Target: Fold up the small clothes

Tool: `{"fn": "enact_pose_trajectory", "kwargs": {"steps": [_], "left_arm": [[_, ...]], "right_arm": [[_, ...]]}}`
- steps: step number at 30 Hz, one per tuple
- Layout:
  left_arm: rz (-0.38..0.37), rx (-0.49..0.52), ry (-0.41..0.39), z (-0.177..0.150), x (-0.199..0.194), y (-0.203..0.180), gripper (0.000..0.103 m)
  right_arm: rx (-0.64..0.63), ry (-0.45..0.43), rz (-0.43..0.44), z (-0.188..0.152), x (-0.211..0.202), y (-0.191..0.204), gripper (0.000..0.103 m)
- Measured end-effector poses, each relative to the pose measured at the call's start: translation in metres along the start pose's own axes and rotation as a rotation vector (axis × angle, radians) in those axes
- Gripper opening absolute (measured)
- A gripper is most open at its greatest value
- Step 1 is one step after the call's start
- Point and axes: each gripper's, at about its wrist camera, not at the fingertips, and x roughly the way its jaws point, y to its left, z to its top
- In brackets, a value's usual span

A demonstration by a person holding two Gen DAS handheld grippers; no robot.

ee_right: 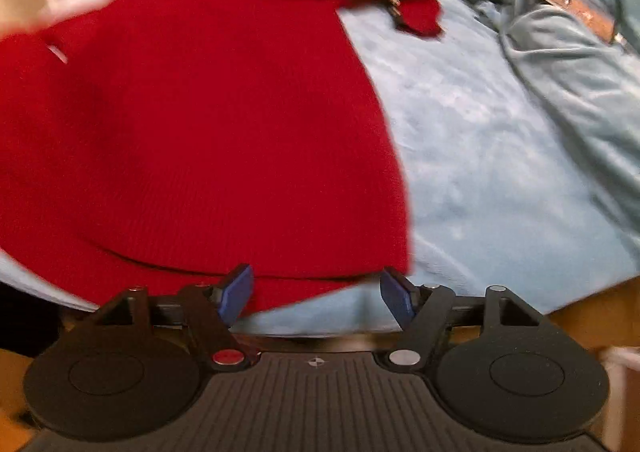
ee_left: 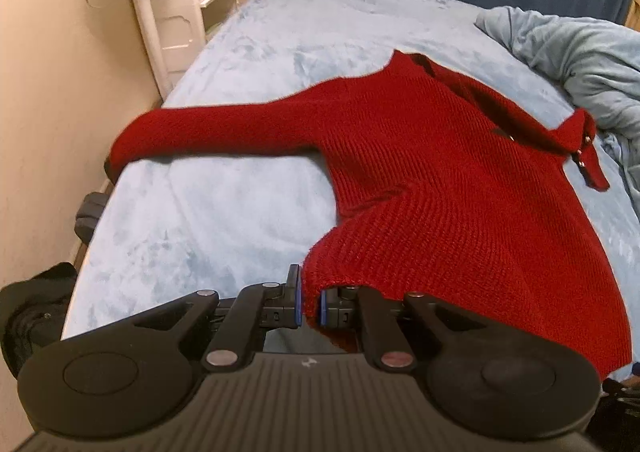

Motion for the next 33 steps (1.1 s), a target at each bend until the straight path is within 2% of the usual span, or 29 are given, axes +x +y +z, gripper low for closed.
{"fn": "enact_pose_trajectory", "kwargs": {"steps": [3, 5, 8, 11, 16, 19, 22, 23, 24, 26, 30, 33], "left_arm": [[0.022, 0.01, -0.01, 0.003, -0.002, 0.001, 0.008], [0.019, -0.001, 0.001, 0.004, -0.001, 0.002, 0.008], [0.03, 0.0, 0.009, 0.003, 0.002, 0.003, 0.008], [0.038, -0.019, 0.023, 0.004, 0.006, 0.006, 0.008], [0.044, -0.04, 0.052, 0.005, 0.013, 0.013, 0.008], [0.052, -0.045, 0.07, 0.004, 0.018, 0.014, 0.008], [0.064, -0.03, 0.086, -0.002, 0.022, 0.014, 0.008], [0.063, -0.022, 0.088, -0.004, 0.021, 0.014, 0.008], [0.063, -0.015, 0.085, -0.007, 0.018, 0.015, 0.008], [0.049, 0.004, 0.071, -0.013, 0.004, 0.02, 0.008], [0.045, 0.075, 0.02, -0.033, -0.038, 0.028, 0.008], [0.072, 0.133, 0.057, -0.065, -0.039, 0.031, 0.009]], "right_arm": [[0.056, 0.133, -0.079, 0.004, 0.025, -0.016, 0.071], [0.169, 0.164, -0.073, 0.001, 0.032, -0.042, 0.069], [0.375, 0.06, 0.037, 0.004, 0.028, -0.083, 0.067], [0.487, -0.025, 0.056, 0.011, 0.029, -0.107, 0.067], [0.421, -0.03, 0.065, 0.018, 0.036, -0.105, 0.067], [0.384, 0.031, 0.093, 0.018, 0.047, -0.103, 0.067], [0.352, 0.071, 0.123, 0.014, 0.05, -0.088, 0.034], [0.313, 0.061, 0.1, 0.016, 0.047, -0.08, 0.009], [0.277, 0.061, 0.112, 0.018, 0.044, -0.073, 0.008], [0.195, 0.04, 0.06, 0.023, 0.028, -0.064, 0.007], [0.102, -0.12, 0.049, 0.036, -0.053, -0.078, 0.007], [0.055, -0.157, 0.037, 0.031, -0.088, -0.086, 0.007]]}}
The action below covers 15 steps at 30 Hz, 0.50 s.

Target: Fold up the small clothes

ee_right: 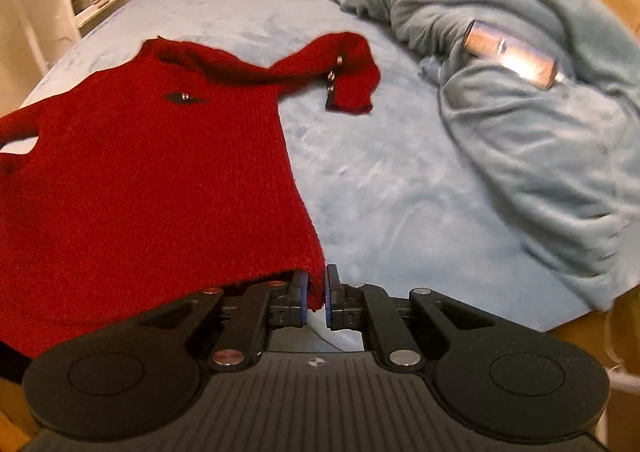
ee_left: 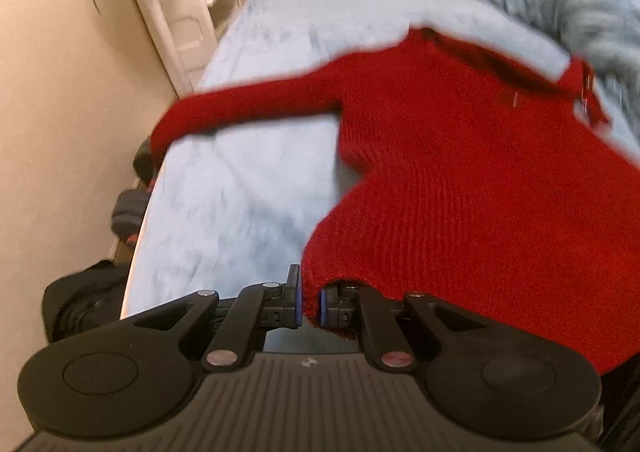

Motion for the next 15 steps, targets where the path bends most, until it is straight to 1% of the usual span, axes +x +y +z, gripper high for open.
{"fn": "enact_pose_trajectory", "kwargs": {"steps": [2, 4, 5, 7, 8, 9, 11, 13, 14, 15], "left_arm": [[0.012, 0.029, 0.043, -0.022, 0.019, -0.003, 0.009], [0.02, 0.064, 0.083, -0.038, 0.04, -0.009, 0.009], [0.012, 0.107, 0.096, -0.045, 0.048, -0.014, 0.01], [0.025, 0.181, 0.078, -0.053, 0.051, -0.021, 0.01], [0.029, 0.219, 0.055, -0.056, 0.048, -0.022, 0.01], [0.022, 0.234, 0.036, -0.056, 0.043, -0.021, 0.01], [-0.012, 0.206, 0.009, -0.053, 0.03, -0.011, 0.01], [-0.037, 0.184, -0.021, -0.049, 0.016, -0.007, 0.01], [-0.037, 0.186, -0.025, -0.049, 0.014, -0.006, 0.01], [-0.023, 0.199, -0.01, -0.052, 0.019, -0.009, 0.01]], "right_arm": [[0.001, 0.05, 0.002, -0.012, 0.009, 0.0, 0.007], [0.017, 0.132, 0.006, -0.03, 0.037, 0.005, 0.007], [0.013, 0.164, 0.004, -0.036, 0.046, 0.012, 0.007], [0.016, 0.206, 0.015, -0.047, 0.059, 0.023, 0.007], [0.017, 0.205, 0.008, -0.049, 0.058, 0.028, 0.007], [0.001, 0.191, -0.002, -0.049, 0.055, 0.031, 0.007], [-0.019, 0.162, -0.008, -0.045, 0.042, 0.032, 0.007], [-0.011, 0.139, 0.006, -0.041, 0.029, 0.026, 0.007], [-0.007, 0.133, 0.01, -0.04, 0.027, 0.023, 0.007], [-0.008, 0.134, 0.006, -0.04, 0.026, 0.022, 0.007]]}}
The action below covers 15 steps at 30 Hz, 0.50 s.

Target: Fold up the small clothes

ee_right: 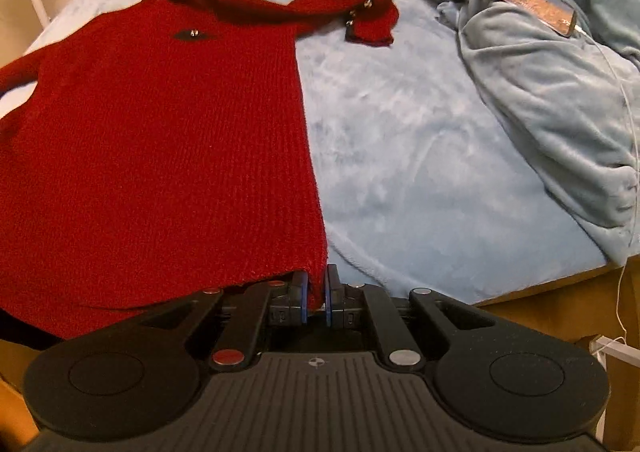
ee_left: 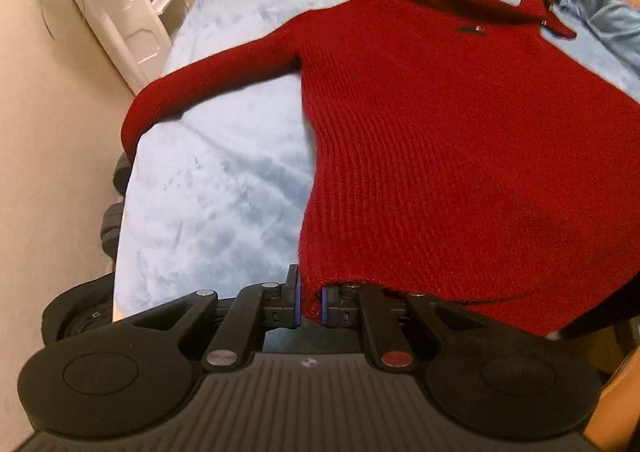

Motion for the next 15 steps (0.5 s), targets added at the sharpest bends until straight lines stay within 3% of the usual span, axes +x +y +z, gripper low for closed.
{"fn": "enact_pose_trajectory", "kwargs": {"steps": [3, 5, 6, 7, 8, 9, 11, 15], "left_arm": [[-0.004, 0.08, 0.125, -0.01, 0.025, -0.014, 0.011], [-0.07, 0.083, 0.127, -0.012, 0.017, -0.013, 0.022], [-0.116, 0.057, 0.103, -0.012, 0.008, -0.006, 0.032], [-0.177, 0.014, 0.07, -0.012, -0.004, 0.005, 0.055], [-0.217, -0.026, 0.038, -0.012, -0.014, 0.016, 0.07], [-0.235, -0.07, -0.001, -0.01, -0.025, 0.027, 0.072], [-0.228, -0.146, -0.064, 0.007, -0.038, 0.046, 0.073], [-0.163, -0.334, -0.199, 0.079, -0.028, 0.09, 0.077]], "right_arm": [[-0.022, 0.083, -0.013, -0.006, 0.022, 0.001, 0.009], [-0.046, 0.162, -0.008, -0.01, 0.03, 0.007, 0.009], [-0.051, 0.167, -0.009, -0.01, 0.024, 0.008, 0.015], [-0.057, 0.15, 0.004, -0.009, 0.014, 0.008, 0.022], [-0.053, 0.138, 0.019, -0.006, 0.005, 0.006, 0.037], [-0.035, 0.115, 0.035, -0.002, -0.006, 0.002, 0.045], [0.019, 0.035, 0.062, 0.017, -0.024, -0.008, 0.045], [0.053, -0.167, 0.098, 0.088, -0.034, -0.007, 0.051]]}}
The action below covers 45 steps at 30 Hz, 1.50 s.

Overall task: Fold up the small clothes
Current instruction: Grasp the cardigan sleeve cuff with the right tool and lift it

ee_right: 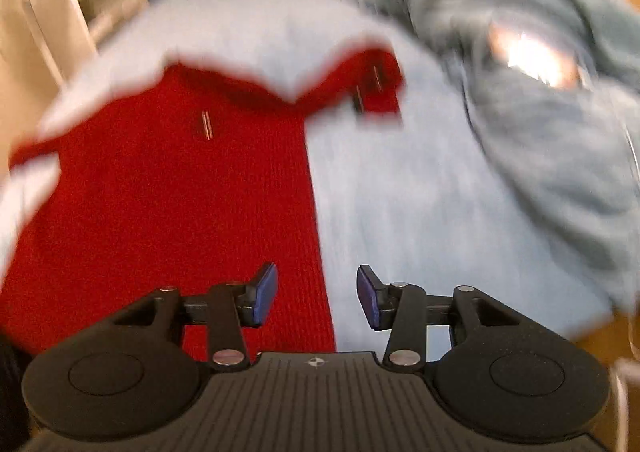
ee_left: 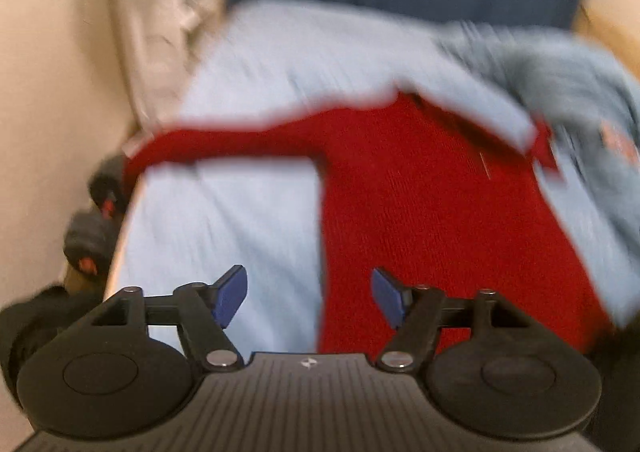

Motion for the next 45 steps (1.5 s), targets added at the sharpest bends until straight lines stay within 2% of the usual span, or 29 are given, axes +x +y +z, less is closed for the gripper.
{"fn": "enact_pose_trajectory", "kwargs": {"steps": [2, 5, 8, 11, 14, 16, 17, 18, 19, 21, 22, 23, 24, 25, 27, 28, 30, 32, 35, 36, 38, 39, 40, 41, 42, 43, 44, 45], "left_arm": [[0.031, -0.066, -0.059, 0.045, 0.028, 0.002, 0.085], [0.083, -0.033, -0.057, 0.098, 0.086, -0.007, 0.087], [0.151, 0.05, 0.033, 0.135, 0.16, -0.022, 0.087], [0.206, 0.157, 0.08, 0.156, 0.219, -0.037, 0.087], [0.214, 0.236, 0.121, 0.168, 0.273, -0.039, 0.087], [0.224, 0.289, 0.161, 0.175, 0.313, -0.04, 0.087], [0.23, 0.326, 0.189, 0.178, 0.334, -0.044, 0.087], [0.237, 0.355, 0.21, 0.178, 0.348, -0.044, 0.087], [0.255, 0.393, 0.223, 0.181, 0.364, -0.049, 0.086], [0.28, 0.463, 0.199, 0.184, 0.387, -0.055, 0.086], [0.279, 0.483, 0.186, 0.187, 0.395, -0.058, 0.086], [0.271, 0.487, 0.18, 0.189, 0.402, -0.06, 0.086], [0.258, 0.486, 0.177, 0.191, 0.408, -0.062, 0.086], [0.248, 0.488, 0.165, 0.19, 0.411, -0.065, 0.082], [0.194, 0.508, 0.143, 0.187, 0.412, -0.072, 0.042], [0.153, 0.516, 0.147, 0.186, 0.413, -0.078, 0.001], [0.216, 0.588, 0.103, 0.176, 0.409, -0.097, 0.0], [0.261, 0.621, 0.052, 0.174, 0.402, -0.107, 0.0], [0.336, 0.52, -0.068, 0.204, 0.392, -0.097, 0.0], [0.372, 0.492, -0.065, 0.215, 0.399, -0.09, 0.0], [0.368, 0.43, 0.01, 0.23, 0.415, -0.075, 0.0], [0.363, 0.41, 0.023, 0.232, 0.418, -0.072, 0.0], [0.364, 0.396, 0.021, 0.231, 0.415, -0.072, 0.005], [0.345, 0.381, 0.019, 0.23, 0.409, -0.073, 0.023], [0.302, 0.365, 0.018, 0.227, 0.4, -0.073, 0.04], [0.276, 0.353, 0.008, 0.223, 0.391, -0.076, 0.08], [0.279, 0.347, -0.012, 0.217, 0.382, -0.079, 0.102], [0.301, 0.344, -0.041, 0.21, 0.372, -0.083, 0.103]], "right_arm": [[-0.032, -0.092, 0.008, 0.041, 0.02, 0.017, 0.057], [-0.147, -0.18, 0.008, 0.098, 0.071, 0.049, 0.062], [-0.282, -0.142, -0.042, 0.135, 0.141, 0.083, 0.062], [-0.386, -0.09, -0.061, 0.153, 0.201, 0.108, 0.062], [-0.448, -0.06, -0.08, 0.167, 0.252, 0.119, 0.062], [-0.456, -0.024, -0.086, 0.173, 0.285, 0.12, 0.055], [-0.461, 0.004, -0.071, 0.175, 0.299, 0.12, 0.021], [-0.469, 0.021, -0.065, 0.179, 0.308, 0.12, 0.007], [-0.473, 0.001, -0.078, 0.186, 0.31, 0.119, 0.007], [-0.355, -0.093, -0.094, 0.217, 0.306, 0.095, 0.007], [-0.227, -0.092, -0.076, 0.237, 0.31, 0.072, 0.007], [-0.082, -0.042, -0.049, 0.254, 0.323, 0.047, 0.007], [0.011, 0.025, -0.025, 0.261, 0.341, 0.031, 0.007], [0.019, 0.064, -0.023, 0.261, 0.356, 0.027, 0.007], [-0.119, 0.079, -0.045, 0.246, 0.377, 0.042, 0.008], [-0.184, 0.057, -0.061, 0.238, 0.383, 0.051, 0.008], [-0.206, 0.017, -0.074, 0.23, 0.386, 0.056, 0.008], [-0.128, 0.013, -0.034, 0.234, 0.382, 0.045, 0.008], [0.029, -0.051, 0.105, 0.249, 0.352, 0.025, 0.008], [0.053, -0.068, 0.145, 0.253, 0.346, 0.021, 0.008], [0.063, -0.022, 0.12, 0.251, 0.357, 0.018, 0.011], [0.052, 0.027, 0.098, 0.247, 0.367, 0.018, 0.023], [0.045, 0.069, 0.092, 0.244, 0.373, 0.017, 0.028], [0.053, 0.081, 0.084, 0.243, 0.37, 0.011, 0.035], [0.088, 0.048, 0.111, 0.242, 0.356, 0.001, 0.043], [0.134, 0.007, 0.153, 0.24, 0.34, -0.012, 0.051], [0.193, -0.03, 0.188, 0.236, 0.319, -0.029, 0.063], [0.251, -0.075, 0.185, 0.228, 0.299, -0.045, 0.064]]}}
